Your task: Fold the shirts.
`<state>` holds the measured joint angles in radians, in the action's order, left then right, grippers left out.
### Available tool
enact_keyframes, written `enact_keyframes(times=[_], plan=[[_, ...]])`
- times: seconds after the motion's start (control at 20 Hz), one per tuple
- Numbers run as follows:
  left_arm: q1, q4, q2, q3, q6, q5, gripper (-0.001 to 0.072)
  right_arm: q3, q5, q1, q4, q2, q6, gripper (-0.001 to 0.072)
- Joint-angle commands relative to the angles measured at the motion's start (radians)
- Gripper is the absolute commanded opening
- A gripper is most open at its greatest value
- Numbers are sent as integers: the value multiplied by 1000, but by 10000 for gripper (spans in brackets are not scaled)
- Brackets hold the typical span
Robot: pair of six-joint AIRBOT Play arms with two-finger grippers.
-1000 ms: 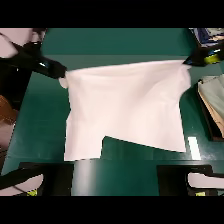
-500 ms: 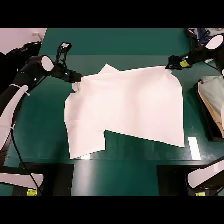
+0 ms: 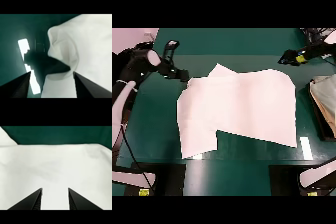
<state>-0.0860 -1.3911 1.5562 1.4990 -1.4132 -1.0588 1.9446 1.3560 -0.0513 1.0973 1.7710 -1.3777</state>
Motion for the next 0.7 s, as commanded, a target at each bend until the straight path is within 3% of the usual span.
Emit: enact_keyframes(times=[0.0, 0.35, 0.65], plan=[[103, 78, -65, -38, 21, -248, 619, -105, 111, 53, -5, -119, 23, 375], [225, 213, -348, -613, 59, -162, 619, -567, 105, 114, -21, -442, 85, 375], [225, 426, -360, -783, 143, -6, 619, -789, 101, 148, -137, -597, 99, 375]])
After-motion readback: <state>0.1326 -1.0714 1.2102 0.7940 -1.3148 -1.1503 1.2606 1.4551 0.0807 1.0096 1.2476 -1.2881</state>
